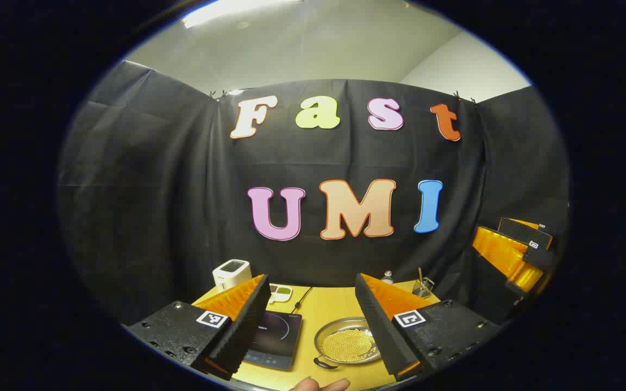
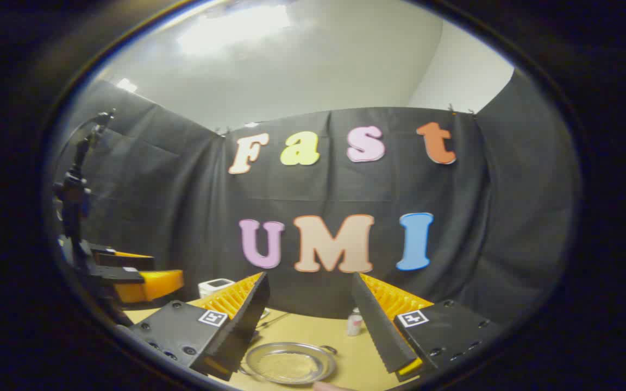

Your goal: First push the handle of the pot to place it horizontally, then grasp the pot with both hands and set it on the induction cooktop.

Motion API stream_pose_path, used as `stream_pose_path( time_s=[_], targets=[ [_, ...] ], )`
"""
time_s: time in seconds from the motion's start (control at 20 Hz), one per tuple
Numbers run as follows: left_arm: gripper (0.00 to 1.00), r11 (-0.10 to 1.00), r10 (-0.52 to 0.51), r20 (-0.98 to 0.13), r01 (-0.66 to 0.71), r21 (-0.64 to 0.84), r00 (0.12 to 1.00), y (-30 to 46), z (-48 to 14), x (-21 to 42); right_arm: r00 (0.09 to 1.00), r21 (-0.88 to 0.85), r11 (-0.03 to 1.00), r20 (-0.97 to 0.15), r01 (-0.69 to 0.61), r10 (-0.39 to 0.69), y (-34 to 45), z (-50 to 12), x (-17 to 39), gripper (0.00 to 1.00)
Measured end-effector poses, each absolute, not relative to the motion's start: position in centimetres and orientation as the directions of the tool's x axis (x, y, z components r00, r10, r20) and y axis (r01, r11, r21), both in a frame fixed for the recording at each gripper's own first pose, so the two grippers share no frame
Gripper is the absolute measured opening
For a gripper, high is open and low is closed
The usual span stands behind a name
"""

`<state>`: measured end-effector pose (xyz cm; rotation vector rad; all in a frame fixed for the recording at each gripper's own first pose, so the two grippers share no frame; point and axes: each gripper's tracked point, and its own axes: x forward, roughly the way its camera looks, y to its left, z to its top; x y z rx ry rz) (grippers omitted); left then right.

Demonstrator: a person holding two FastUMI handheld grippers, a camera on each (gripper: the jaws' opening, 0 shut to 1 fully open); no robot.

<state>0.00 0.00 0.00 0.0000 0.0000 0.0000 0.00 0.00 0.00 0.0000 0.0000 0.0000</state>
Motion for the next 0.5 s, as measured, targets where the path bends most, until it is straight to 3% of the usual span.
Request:
stream_pose_path(
  time_s=[0.15, 0.5],
  targets=[
    [0.95, 0.999, -0.037, 0.006, 0.037, 0.001, 0.999, -0.6, 0.1, 1.3, 0.999, -0.095, 0.994, 0.029, 0.046, -0.043, -0.6, 0.8, 0.7, 0.96],
    [0.92, 0.996, -0.069, 0.067, 0.065, 0.055, 0.995, 1.1, 1.9, 2.6, 0.990, 0.074, 0.989, -0.068, 0.125, -0.120, -0.5, -0.9, 2.4, 0.96]
  ],
)
